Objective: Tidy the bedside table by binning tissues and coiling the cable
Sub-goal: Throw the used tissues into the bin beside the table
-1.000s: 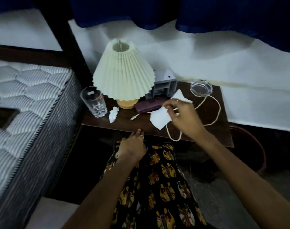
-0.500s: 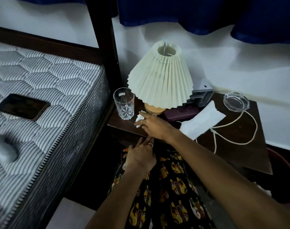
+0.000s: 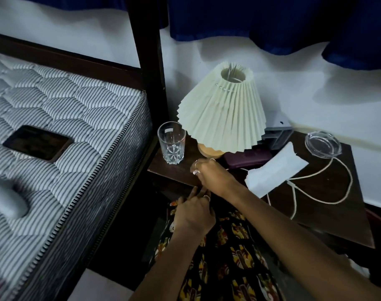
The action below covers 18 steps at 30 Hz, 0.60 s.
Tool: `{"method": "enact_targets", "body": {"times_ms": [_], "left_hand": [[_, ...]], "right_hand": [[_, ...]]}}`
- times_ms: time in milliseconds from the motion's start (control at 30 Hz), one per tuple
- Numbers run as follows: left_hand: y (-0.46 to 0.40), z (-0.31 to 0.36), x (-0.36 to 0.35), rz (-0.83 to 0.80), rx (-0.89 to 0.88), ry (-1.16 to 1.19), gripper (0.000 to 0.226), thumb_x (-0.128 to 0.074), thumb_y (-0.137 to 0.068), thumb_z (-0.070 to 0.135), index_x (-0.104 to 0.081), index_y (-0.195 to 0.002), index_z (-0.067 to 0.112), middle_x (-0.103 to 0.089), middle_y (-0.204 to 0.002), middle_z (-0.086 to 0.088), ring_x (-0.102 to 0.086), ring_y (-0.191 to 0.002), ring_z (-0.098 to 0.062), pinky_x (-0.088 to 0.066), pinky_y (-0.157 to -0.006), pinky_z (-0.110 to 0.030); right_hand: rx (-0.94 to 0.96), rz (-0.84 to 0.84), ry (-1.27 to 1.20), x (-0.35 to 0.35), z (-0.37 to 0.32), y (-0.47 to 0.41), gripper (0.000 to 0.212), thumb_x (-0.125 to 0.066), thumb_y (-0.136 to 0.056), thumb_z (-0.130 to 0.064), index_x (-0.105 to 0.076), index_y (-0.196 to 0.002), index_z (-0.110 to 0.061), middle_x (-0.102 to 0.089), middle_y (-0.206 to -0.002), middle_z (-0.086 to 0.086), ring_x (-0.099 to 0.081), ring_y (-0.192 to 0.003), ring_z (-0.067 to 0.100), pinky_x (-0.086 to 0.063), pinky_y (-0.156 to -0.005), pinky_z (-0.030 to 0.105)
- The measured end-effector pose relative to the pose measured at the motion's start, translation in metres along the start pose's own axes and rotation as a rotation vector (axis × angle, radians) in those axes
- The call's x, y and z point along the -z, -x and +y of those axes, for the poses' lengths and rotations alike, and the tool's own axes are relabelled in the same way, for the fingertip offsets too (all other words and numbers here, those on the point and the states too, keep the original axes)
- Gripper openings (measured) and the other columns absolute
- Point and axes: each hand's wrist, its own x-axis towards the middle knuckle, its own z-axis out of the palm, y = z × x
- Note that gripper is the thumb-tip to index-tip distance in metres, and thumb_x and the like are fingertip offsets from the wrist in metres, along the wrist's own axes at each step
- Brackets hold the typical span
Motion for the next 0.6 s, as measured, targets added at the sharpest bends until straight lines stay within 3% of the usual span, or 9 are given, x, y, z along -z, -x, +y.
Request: {"method": "enact_targets", "body": {"times_ms": [267,433,600], "left_hand": [[-0.002,0.018,0.001,-0.131,-0.079,-0.073,0.062,-0.041,-0.092,0.042,-0.025,-0.149,0.025,-0.014,-0.16,0.009,-0.011,-0.148,-0.012,-0.018,-0.116,-0.047],[0.005,0.04,-0.004,-0.128,-0.112,-0.104,0.062,-0.041,-0.093,0.042,-0.025,-0.149,0.024,-0.017,-0.159,0.008,-0.015,-0.147,-0.013,-0.022,-0.116,-0.048],[0.009,0.053,-0.006,-0.133,-0.115,-0.125,0.063,-0.041,-0.093,0.042,-0.024,-0.15,0.023,-0.018,-0.159,0.006,-0.019,-0.146,-0.014,-0.023,-0.115,-0.047]], "right_hand": [[0.063,0.106,0.017,0.055,0.035,0.096,0.023,-0.053,-0.09,-0.008,-0.069,-0.106,-0.012,-0.069,-0.112,0.005,-0.062,-0.103,0.022,-0.045,-0.09,0.03],[-0.158,0.294,0.004,0.093,0.079,0.161,0.022,-0.057,-0.088,-0.004,-0.07,-0.105,-0.009,-0.072,-0.11,0.007,-0.066,-0.103,0.022,-0.046,-0.092,0.027],[-0.503,0.7,-0.037,0.121,0.133,0.222,0.018,-0.059,-0.088,-0.007,-0.072,-0.1,-0.007,-0.073,-0.104,0.011,-0.069,-0.094,0.023,-0.045,-0.084,0.024]]}}
